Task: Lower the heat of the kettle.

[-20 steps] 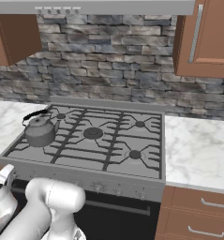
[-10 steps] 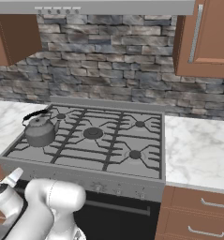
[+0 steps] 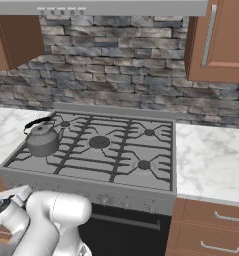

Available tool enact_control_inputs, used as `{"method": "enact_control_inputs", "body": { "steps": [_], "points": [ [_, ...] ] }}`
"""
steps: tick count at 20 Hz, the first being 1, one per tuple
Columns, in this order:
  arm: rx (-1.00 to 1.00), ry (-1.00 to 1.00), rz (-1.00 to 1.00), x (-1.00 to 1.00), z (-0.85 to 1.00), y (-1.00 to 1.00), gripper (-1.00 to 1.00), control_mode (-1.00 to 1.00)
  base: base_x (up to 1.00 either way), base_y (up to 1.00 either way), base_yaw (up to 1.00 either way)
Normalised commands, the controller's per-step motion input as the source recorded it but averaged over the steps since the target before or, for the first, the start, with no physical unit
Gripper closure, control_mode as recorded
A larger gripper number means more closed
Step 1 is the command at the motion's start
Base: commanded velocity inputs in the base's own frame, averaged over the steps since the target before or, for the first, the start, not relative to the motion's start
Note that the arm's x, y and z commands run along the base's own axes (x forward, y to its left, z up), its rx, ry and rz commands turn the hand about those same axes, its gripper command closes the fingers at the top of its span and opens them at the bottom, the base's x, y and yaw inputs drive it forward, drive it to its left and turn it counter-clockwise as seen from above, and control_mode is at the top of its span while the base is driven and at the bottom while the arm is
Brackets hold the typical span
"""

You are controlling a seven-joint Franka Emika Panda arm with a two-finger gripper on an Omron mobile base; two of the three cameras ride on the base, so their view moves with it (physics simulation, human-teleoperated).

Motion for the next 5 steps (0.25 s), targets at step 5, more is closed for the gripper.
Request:
{"method": "enact_control_inputs", "body": {
  "steps": [5],
  "points": [
    [0.37,0.00,0.00,0.00,0.13,0.00,1.00,-1.00,0.00,0.00,0.00]
  ]
}}
